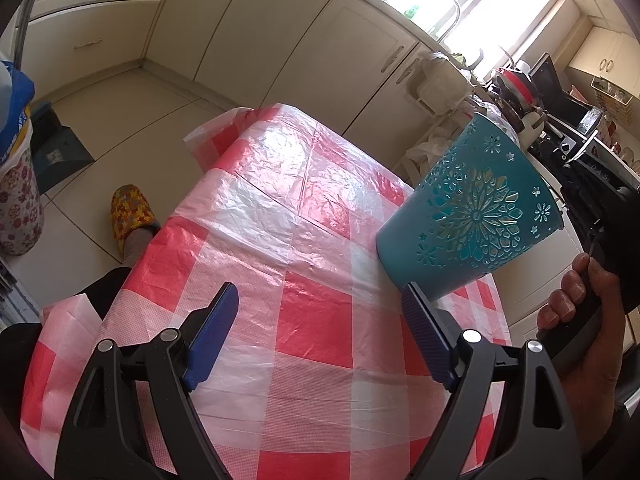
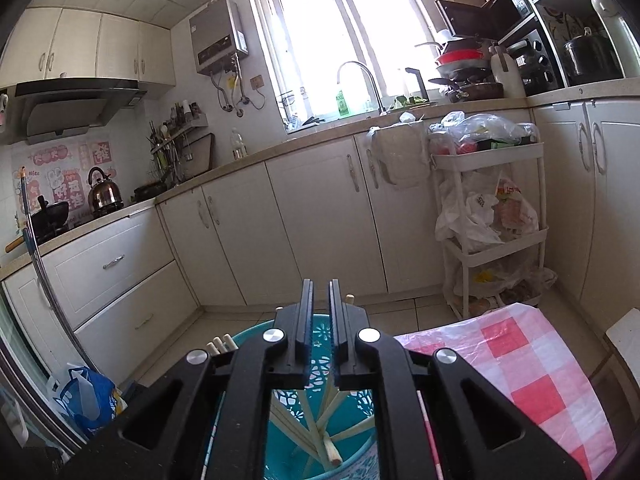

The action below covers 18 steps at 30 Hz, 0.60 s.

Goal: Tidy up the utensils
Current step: 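Lower the stick into the teal bin and open the right tool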

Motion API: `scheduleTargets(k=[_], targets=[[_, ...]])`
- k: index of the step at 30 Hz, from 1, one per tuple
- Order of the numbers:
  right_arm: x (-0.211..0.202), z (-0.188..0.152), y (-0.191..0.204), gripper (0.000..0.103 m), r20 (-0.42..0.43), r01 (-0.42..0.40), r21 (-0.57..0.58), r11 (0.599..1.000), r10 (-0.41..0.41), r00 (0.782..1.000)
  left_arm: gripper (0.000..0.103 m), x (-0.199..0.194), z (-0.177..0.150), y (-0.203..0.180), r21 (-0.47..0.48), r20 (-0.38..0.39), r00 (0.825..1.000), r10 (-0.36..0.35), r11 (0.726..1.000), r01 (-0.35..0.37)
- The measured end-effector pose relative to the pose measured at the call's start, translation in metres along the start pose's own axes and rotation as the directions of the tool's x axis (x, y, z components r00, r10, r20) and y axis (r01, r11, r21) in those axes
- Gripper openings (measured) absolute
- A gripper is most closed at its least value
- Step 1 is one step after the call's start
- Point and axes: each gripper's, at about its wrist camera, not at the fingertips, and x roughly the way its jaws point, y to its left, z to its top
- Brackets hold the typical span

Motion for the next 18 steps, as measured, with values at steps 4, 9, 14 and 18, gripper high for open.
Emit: scheduleTargets(k=[4,9,14,18], targets=[[-0.012,-0.002,-0.009,0.032,0.015,0.029,0.018,0.999,-0.029,0.999,0.080,0.001,0.000,0.001,-0.001,-0.004,1.000,0.007,1.000,-0.007],[-0.026,-0.006,-0.026,0.032,-0.002,0.048,0.055,0.997,-0.048,0.999,0.081,0.002,0.000,0.002,-0.001,-0.007,1.000,0.011,1.000,-0.011],[-0.038,-0.017,-0.037,0.033,-0.044,0.052,0.058,0.997,-0.050,0.998,0.084,0.002,0.000,0.001,0.001,-0.007,1.000,0.017,1.000,-0.017],[-0.043,-0.028,-0.043,0.036,-0.089,0.050,0.039,0.998,-0.047,0.995,0.086,0.002,-0.001,0.000,0.008,-0.011,0.999,0.032,0.999,-0.032]])
